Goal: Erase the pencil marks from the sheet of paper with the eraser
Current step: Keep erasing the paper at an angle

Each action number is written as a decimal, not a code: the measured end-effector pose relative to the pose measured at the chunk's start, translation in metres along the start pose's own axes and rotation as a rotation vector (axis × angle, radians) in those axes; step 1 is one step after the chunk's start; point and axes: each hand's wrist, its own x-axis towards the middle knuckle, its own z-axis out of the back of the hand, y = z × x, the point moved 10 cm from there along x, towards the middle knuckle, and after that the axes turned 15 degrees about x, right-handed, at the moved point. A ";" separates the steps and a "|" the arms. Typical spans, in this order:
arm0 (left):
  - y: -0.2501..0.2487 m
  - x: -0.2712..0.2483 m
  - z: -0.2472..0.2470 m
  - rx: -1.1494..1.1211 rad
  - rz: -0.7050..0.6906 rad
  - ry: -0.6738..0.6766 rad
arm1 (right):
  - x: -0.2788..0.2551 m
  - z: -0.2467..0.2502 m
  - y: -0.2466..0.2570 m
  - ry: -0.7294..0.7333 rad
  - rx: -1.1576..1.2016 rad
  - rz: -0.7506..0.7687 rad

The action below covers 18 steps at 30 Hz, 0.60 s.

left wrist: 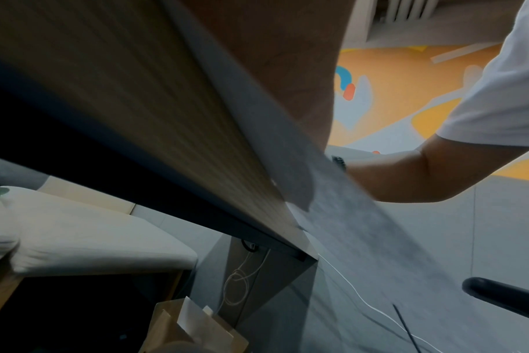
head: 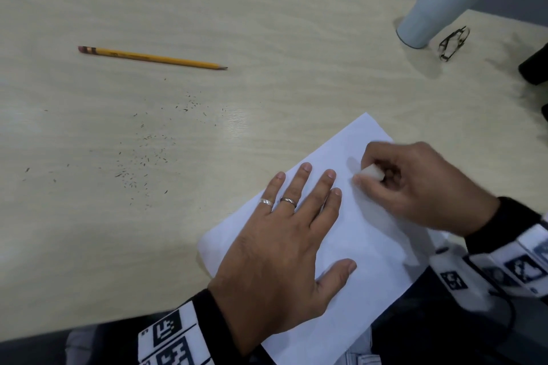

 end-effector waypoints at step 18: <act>0.000 0.000 0.005 -0.029 0.009 -0.063 | -0.016 -0.005 0.003 0.023 -0.070 0.057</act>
